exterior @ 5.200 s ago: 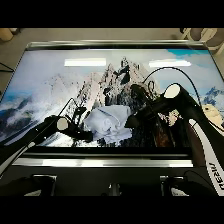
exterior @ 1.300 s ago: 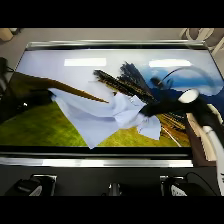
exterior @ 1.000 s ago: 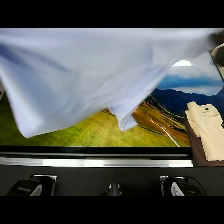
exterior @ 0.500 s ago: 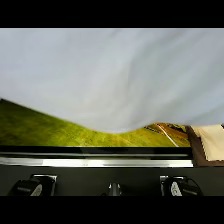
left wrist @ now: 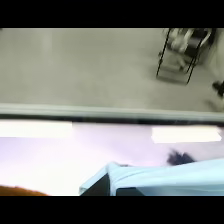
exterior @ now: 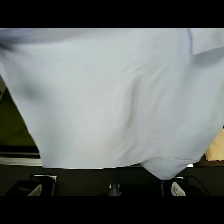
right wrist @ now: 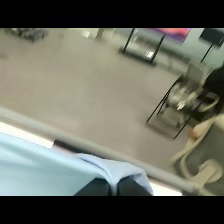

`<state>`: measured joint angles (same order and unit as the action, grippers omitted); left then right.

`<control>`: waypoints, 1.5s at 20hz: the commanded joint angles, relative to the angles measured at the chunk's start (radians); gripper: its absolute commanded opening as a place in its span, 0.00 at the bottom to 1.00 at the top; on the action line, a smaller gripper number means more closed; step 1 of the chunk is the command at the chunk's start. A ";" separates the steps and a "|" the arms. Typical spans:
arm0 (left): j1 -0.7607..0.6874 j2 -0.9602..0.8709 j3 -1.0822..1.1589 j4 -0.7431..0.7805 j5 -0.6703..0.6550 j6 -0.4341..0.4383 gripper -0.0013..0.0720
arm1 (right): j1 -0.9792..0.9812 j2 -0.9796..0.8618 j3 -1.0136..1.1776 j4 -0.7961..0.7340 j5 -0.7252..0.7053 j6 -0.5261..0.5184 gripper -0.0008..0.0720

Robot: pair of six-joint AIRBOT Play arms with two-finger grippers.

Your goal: Fold the shirts.

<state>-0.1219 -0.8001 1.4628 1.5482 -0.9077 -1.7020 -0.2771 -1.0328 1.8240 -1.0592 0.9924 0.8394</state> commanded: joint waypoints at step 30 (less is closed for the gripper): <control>0.370 -0.429 -0.714 -0.319 -0.428 0.237 0.66 | -0.004 -0.721 -0.077 -0.026 0.752 0.093 0.50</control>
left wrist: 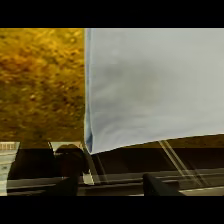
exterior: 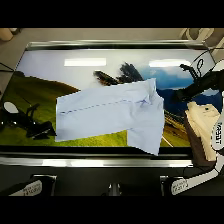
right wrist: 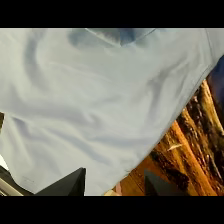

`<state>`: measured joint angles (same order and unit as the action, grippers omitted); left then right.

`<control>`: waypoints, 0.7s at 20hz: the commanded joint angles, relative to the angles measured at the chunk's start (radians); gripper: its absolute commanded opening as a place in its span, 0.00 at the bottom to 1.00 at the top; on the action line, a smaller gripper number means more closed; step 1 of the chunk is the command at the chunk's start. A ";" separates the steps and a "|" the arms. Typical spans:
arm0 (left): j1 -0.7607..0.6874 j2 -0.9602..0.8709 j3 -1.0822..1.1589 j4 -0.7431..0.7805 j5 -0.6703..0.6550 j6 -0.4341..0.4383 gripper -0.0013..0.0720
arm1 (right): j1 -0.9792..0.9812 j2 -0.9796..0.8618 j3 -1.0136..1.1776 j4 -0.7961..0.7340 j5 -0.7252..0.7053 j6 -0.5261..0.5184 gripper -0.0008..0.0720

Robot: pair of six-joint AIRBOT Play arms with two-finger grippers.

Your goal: Fold the shirts.

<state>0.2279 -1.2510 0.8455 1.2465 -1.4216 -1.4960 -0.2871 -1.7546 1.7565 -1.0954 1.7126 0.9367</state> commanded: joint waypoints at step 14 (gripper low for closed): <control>0.020 -0.042 -0.124 -0.100 0.211 0.031 0.54 | 0.047 0.001 -0.010 -0.049 -0.017 -0.029 0.51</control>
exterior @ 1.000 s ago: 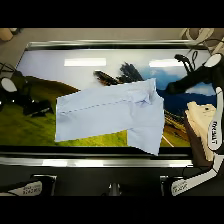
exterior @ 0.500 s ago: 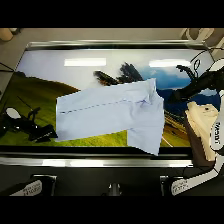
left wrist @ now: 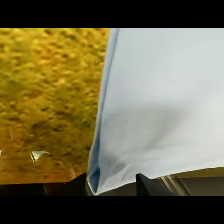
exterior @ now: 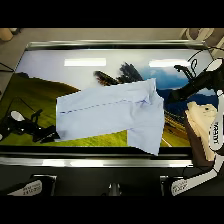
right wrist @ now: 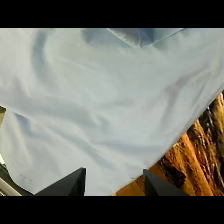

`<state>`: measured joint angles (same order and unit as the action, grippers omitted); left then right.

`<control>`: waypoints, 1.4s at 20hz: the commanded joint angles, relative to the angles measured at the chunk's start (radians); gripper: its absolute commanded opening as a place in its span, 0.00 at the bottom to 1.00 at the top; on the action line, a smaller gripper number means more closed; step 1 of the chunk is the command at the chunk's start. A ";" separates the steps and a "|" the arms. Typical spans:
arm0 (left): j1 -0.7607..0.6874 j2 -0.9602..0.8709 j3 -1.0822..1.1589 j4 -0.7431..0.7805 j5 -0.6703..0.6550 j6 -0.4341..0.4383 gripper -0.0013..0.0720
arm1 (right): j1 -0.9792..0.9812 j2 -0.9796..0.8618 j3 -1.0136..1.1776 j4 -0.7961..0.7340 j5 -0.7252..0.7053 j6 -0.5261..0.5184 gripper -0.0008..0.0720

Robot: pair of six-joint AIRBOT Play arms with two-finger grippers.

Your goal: Fold the shirts.

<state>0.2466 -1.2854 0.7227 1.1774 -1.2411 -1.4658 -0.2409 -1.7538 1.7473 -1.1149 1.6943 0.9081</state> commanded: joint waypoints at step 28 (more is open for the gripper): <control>0.002 0.047 0.018 -0.079 0.012 0.107 0.05 | 0.000 0.008 -0.467 -0.013 -0.256 0.100 0.05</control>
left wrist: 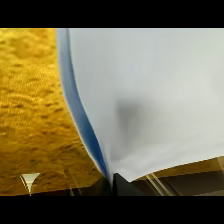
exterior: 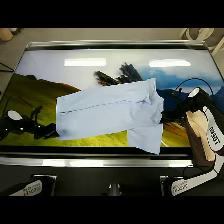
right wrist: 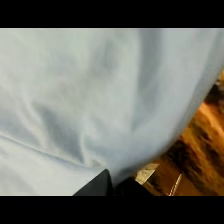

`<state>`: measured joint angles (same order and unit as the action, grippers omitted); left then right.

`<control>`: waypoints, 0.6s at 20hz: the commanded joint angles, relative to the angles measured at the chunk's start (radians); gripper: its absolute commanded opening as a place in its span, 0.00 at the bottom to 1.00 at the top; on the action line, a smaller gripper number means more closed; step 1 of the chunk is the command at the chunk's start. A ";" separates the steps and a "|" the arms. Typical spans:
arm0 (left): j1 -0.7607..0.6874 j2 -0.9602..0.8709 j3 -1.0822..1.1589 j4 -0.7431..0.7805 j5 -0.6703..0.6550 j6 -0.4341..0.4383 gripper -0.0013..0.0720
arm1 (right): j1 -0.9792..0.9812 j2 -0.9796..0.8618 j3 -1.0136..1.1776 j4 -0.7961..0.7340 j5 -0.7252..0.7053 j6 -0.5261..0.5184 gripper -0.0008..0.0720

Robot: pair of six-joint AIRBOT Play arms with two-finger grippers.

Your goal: Fold the shirts.

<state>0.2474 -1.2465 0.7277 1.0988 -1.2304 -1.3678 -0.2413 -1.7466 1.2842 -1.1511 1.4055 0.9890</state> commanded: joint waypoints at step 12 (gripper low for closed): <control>0.002 0.571 0.935 -0.027 0.394 -0.033 0.05 | 0.001 0.839 0.569 0.015 -0.348 -0.202 0.04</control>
<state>0.2481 -0.8318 1.4063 1.0271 -1.0679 -1.3800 -0.2401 -1.1690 1.6772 -1.0786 1.3144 0.8551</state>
